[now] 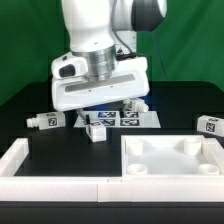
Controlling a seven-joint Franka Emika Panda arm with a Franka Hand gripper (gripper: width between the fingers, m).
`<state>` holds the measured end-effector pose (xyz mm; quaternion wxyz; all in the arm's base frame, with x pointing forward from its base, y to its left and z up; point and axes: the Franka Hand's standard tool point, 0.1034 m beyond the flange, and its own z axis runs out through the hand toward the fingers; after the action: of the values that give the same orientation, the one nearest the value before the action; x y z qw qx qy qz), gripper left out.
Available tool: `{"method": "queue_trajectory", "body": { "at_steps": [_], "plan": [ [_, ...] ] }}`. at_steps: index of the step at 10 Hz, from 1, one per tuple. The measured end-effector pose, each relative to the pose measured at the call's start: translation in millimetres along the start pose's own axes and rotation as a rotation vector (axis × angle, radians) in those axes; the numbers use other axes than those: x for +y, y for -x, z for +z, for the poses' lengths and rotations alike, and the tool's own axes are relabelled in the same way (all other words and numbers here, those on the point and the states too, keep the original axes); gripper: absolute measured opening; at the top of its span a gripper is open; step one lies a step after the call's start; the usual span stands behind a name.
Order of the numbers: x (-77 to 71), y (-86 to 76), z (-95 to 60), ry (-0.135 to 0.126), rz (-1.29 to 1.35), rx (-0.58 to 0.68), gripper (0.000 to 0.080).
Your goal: Assemble one leg
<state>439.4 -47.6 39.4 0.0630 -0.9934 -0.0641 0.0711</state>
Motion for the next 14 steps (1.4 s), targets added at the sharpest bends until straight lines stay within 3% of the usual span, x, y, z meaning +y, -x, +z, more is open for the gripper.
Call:
{"method": "queue_trajectory", "body": {
  "at_steps": [3,4,6,7,9,12,13,14],
  "plan": [
    [1.2,1.8,2.5,-0.004,-0.024,-0.022,0.0649],
    [5.0,-1.0,-1.6,-0.004,-0.066,-0.121,0.0649],
    [11.5,-24.0,-18.3,0.025,-0.12,-0.261,0.0649],
    [14.0,-24.0,-17.7,0.024,-0.135,-0.327,0.0649],
    [14.5,-26.4,-6.5,-0.014,-0.121,-0.458,0.0649],
    [3.1,-23.1,-1.8,-0.057,-0.129,-0.636,0.0649],
    [3.0,-25.4,0.5,-0.064,-0.131,-0.664,0.0649],
    [15.1,-21.5,-1.1,-0.033,-0.17,-0.747,0.0649]
  ]
}}
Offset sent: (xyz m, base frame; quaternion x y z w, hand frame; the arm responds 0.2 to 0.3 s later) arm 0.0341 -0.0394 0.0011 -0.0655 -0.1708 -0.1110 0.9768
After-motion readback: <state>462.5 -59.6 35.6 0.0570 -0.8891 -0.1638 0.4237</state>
